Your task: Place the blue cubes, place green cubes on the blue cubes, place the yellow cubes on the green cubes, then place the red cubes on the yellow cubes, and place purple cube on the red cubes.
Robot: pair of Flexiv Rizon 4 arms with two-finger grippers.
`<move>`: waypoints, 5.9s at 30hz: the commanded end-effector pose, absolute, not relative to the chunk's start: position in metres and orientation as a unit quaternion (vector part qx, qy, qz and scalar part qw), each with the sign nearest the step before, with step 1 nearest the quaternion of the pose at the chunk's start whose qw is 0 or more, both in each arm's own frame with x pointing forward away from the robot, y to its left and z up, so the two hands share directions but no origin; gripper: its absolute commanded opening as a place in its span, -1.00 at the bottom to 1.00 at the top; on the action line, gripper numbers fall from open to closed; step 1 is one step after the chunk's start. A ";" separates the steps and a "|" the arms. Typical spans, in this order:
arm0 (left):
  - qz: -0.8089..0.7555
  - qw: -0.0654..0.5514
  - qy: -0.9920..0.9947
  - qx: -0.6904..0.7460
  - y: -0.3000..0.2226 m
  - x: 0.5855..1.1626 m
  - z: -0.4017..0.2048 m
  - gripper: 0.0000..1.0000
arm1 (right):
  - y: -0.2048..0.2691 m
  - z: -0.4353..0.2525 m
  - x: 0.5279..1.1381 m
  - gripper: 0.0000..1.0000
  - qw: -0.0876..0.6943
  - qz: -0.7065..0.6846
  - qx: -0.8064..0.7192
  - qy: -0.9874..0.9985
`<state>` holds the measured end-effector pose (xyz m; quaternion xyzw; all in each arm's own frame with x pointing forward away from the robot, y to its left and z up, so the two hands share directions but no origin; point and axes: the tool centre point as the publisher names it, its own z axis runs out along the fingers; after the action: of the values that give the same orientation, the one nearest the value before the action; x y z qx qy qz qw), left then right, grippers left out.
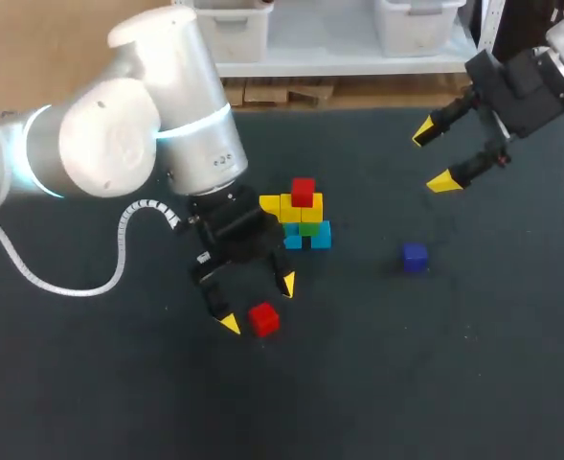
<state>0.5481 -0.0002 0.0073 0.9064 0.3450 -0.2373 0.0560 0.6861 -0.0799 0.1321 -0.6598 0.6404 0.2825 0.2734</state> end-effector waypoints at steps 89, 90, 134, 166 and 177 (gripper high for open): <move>-0.153 0.188 0.631 0.737 0.002 0.687 0.112 -1.00 | -0.080 0.132 0.687 1.00 0.274 0.284 -0.660 0.640; -0.155 0.188 0.632 0.735 0.002 0.688 0.111 -1.00 | -0.080 0.132 0.687 1.00 0.274 0.284 -0.660 0.640; -0.186 0.179 0.642 0.722 -0.016 0.699 0.093 -1.00 | -0.080 0.132 0.687 1.00 0.274 0.284 -0.660 0.640; -0.201 0.175 0.651 0.711 -0.017 0.694 0.088 -1.00 | -0.080 0.132 0.687 1.00 0.274 0.284 -0.660 0.640; -0.202 0.176 0.651 0.710 -0.017 0.697 0.089 -1.00 | -0.080 0.132 0.687 1.00 0.274 0.284 -0.660 0.640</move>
<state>0.6950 -0.0175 0.0885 0.7098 0.6517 -0.2012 0.1764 0.6861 -0.0800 0.1321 -0.6597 0.6404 0.2826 0.2734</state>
